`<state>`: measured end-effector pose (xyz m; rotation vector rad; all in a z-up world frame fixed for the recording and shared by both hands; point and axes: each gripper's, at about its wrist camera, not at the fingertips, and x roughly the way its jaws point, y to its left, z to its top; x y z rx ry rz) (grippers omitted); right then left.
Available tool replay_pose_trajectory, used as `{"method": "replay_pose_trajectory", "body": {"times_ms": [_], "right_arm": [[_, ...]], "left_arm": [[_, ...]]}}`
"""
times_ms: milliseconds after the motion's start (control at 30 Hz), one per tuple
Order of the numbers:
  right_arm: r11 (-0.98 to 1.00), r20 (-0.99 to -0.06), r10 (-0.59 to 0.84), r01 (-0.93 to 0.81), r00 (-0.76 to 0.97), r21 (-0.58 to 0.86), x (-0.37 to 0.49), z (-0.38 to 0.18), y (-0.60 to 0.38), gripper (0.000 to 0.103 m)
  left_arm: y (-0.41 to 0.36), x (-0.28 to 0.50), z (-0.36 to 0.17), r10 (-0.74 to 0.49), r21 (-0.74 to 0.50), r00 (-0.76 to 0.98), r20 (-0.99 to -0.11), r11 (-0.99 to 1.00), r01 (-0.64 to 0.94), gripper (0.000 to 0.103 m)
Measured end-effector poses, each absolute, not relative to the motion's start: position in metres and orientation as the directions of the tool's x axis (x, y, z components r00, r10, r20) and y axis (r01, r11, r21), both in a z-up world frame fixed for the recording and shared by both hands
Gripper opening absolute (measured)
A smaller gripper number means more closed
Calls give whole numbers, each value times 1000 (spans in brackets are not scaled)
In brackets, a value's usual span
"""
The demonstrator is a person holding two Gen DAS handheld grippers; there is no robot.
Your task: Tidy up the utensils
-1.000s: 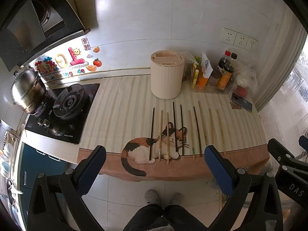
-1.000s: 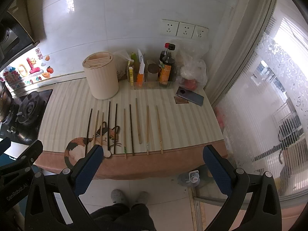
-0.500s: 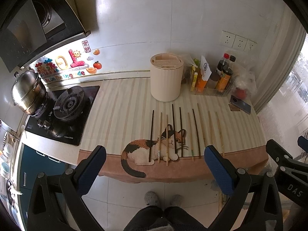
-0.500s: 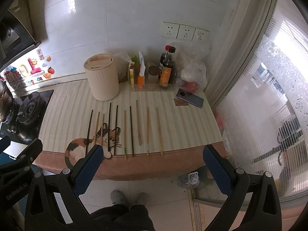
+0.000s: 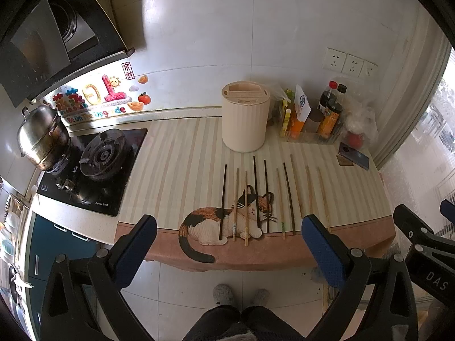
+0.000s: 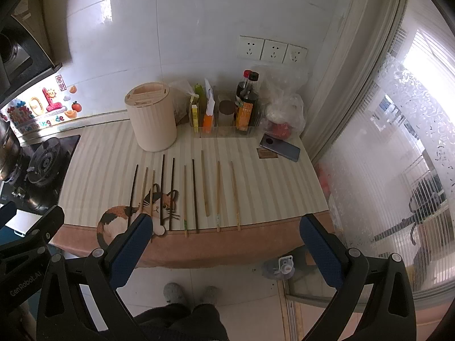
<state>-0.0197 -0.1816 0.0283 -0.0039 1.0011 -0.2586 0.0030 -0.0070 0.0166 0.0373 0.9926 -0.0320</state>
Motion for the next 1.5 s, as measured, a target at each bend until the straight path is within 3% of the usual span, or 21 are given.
{"method": "replay_pose_trajectory", "body": {"times_ms": [1333, 1500], "right_arm": [[969, -824, -219, 213, 523, -122, -22, 36, -184, 103], [969, -819, -217, 221, 531, -114, -21, 40, -187, 103]], "left_arm": [[-15, -2, 28, -12, 14, 560, -828, 999, 41, 103], [-31, 5, 30, 28, 53, 637, -770, 998, 20, 103]]}}
